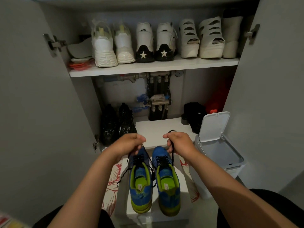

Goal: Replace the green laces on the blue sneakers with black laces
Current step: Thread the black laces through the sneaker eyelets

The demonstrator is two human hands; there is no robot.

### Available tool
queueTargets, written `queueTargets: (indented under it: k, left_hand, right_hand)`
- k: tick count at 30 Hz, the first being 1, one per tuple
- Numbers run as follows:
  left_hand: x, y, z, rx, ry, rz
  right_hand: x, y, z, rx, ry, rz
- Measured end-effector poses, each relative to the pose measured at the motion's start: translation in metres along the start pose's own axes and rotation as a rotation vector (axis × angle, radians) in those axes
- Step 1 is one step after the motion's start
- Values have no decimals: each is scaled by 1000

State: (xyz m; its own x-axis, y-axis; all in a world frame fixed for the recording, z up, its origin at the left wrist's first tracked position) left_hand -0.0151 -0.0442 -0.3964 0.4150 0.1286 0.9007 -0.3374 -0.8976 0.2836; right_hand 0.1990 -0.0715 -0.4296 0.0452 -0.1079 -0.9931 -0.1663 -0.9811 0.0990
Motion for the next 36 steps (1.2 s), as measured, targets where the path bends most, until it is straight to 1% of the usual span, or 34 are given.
queueTargets:
  k: [3,4,6,7,9,10,11,12,13,14,15,16,17,18,19,21,22,24,27,29,31,33,34,36]
  left_hand:
    - [10,5,-6,-9,451,30]
    - [12,6,-5,-22,550,40]
    - [15,6,0,-14,593,56]
    - [16,6,3,29,560,64]
    - [17,6,8,197,476,83]
    - [17,6,11,257,505,93]
    - [17,5,13,274,601,93]
    - [17,5,17,248,740,81]
    - [16,3,19,233,805,62]
    - [15,0,20,225,780,29]
    - [13,-1,18,242,582,4]
    - [9,-3,16,243,289,-6]
    - [4,-3,15,236,-70,9]
    - [-1,-3,15,199,-384,32]
    - [-6,-3,16,132,-609,22]
    - [-19,-3,18,-14,-850,-91]
    - [-23,-3,21,-65,-928,-143]
    - [-28,-7,24,-93,-1019,-211]
    - [-28,-15,30,-82,-1139,-225]
    - [-24,-20,35,-44,-1189,-185]
    - [-19,-26,41,13,-1088,-73]
    - [-19,-30,50,46,-977,1]
    - [-21,-32,54,43,-955,17]
    - [-27,-37,63,-12,-940,15]
  right_hand:
    - [-11,1,5,-6,-73,-38]
    - [-15,2,6,-4,-85,-52]
    - [-21,1,5,10,-63,-87]
    - [-23,0,4,21,-27,-109]
    - [-23,-1,1,51,70,-156]
    - [-21,-1,-2,70,131,-176]
    - [-19,-2,-5,86,206,-194]
    - [-17,-2,-8,91,298,-204]
    - [-15,-2,-10,82,405,-209]
    - [-12,-1,-13,62,520,-202]
    - [-8,-1,-17,46,621,-185]
    - [-3,-1,-21,38,701,-145]
    - [2,0,-25,26,770,-94]
    - [8,1,-30,-6,853,-27]
    - [13,2,-33,-61,954,47]
    - [23,5,-37,-175,1147,171]
    - [28,7,-38,-202,1190,217]
    - [35,8,-38,-221,1236,269]
    - [40,3,-35,-220,1319,291]
    - [42,-1,-35,-237,1374,317]
    - [42,-6,-34,-222,1368,290]
    - [41,-12,-31,-172,1290,174]
    - [41,-15,-28,-166,1238,117]
    - [44,-19,-21,-228,1124,73]
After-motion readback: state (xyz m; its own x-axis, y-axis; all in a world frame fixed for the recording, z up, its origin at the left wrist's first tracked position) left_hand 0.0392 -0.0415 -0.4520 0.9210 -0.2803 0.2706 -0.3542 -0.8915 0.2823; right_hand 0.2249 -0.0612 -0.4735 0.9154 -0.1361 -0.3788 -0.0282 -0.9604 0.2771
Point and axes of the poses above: each hand's wrist, its own y-axis away from the middle knuckle, its own z-axis out of the palm, x = y × z, the point moved 2 cm from there along -y, towards the middle knuckle, and after that the axes turned 1 degree about -y, right-handed, at the moved point
